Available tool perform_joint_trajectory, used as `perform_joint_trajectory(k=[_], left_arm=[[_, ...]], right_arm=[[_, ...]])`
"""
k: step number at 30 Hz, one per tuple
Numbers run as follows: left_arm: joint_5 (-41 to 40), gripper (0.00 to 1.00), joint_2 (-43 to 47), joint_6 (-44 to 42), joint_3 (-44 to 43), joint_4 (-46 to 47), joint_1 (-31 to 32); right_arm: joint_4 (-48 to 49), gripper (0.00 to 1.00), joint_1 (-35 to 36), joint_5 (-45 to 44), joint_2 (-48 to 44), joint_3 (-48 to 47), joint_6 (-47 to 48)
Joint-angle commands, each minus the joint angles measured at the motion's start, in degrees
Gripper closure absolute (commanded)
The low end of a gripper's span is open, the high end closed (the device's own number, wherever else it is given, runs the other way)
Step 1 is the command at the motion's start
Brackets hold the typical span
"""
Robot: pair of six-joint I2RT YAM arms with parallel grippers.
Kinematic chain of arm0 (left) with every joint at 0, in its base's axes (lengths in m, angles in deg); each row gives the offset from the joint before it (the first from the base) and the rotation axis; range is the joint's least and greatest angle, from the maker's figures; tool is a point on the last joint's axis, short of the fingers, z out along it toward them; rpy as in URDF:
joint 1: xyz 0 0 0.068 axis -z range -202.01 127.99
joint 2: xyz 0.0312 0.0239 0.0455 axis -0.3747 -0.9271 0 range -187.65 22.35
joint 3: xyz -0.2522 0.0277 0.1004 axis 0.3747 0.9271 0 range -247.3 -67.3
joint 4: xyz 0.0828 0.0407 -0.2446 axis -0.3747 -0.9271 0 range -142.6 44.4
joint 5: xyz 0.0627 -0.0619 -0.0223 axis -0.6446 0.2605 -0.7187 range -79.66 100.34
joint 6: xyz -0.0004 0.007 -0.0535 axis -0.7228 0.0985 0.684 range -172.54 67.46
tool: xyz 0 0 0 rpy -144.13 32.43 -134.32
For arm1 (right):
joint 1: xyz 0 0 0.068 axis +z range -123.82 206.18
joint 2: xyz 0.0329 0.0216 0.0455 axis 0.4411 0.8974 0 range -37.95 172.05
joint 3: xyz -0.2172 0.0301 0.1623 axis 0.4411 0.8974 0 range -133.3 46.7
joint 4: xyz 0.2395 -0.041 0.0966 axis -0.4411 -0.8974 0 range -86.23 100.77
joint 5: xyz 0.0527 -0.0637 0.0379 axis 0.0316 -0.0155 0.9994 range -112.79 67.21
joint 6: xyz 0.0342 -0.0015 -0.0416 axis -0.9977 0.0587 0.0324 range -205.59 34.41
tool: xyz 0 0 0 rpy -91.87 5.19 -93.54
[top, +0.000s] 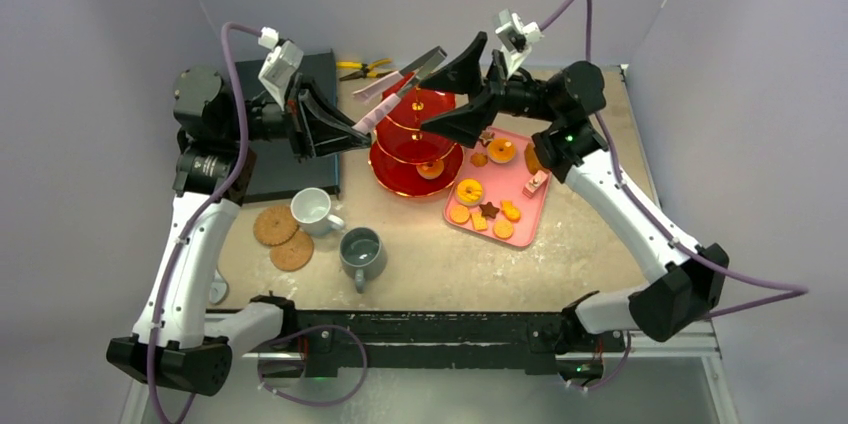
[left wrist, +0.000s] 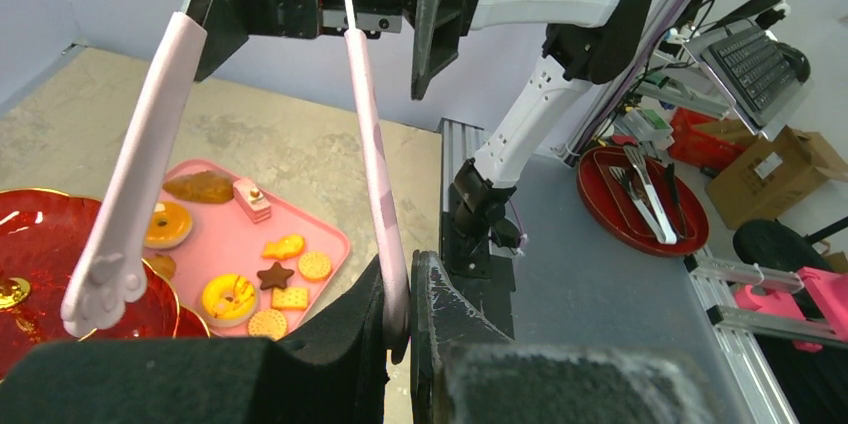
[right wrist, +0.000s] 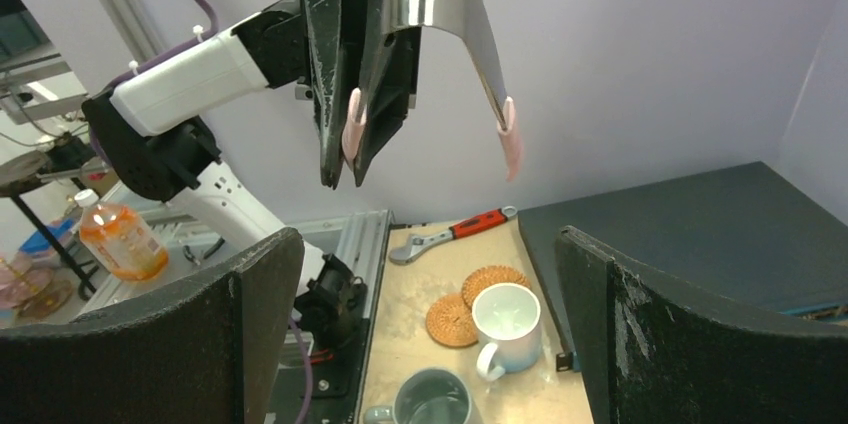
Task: Serve the afternoon tea
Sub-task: Pick up the clamp from the center of the board.
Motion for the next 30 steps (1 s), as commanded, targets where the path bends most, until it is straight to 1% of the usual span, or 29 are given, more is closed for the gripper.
perform_joint_trajectory(k=[1,5,9,14,17,19,23,30], left_arm=[[1.4,1.00,-0.4,0.3,0.1,3.9,-0.1],[1.7,1.00,-0.7,-0.7,0.9,3.4,0.1],[2.8,1.00,-0.9,-3.3,0.8,-0.1,0.1],[2.6,1.00,-0.9,-4.5,0.7,-0.6,0.1],[2.1,1.00,-0.8,-6.7,0.5,-2.2,0.1],[1.9,1.00,-0.9,-8.2,0.5,-3.2,0.1],[1.5,1.00,-1.1,-10.2,0.5,-4.2,0.1],[-1.8,1.00,-1.0,-16.6,-1.0,-7.7,0.1]], right_arm=[[3.8,0.01,2.2,1.7,2.6,-3.3,-0.7],[1.7,0.01,4.9,0.1,4.5,-6.4,1.6],[1.7,0.01,5.5,-1.5,4.8,-7.1,2.3],[1.8,0.01,6.3,-2.3,4.9,-7.6,2.5],[-1.5,0.01,8.0,-3.5,5.3,-8.9,4.3],[-5.3,0.01,9.0,-5.2,5.7,-10.3,6.5],[-6.9,0.02,9.7,-6.7,5.5,-10.9,6.6],[-14.2,0.04,10.9,-8.6,5.6,-13.3,8.9]])
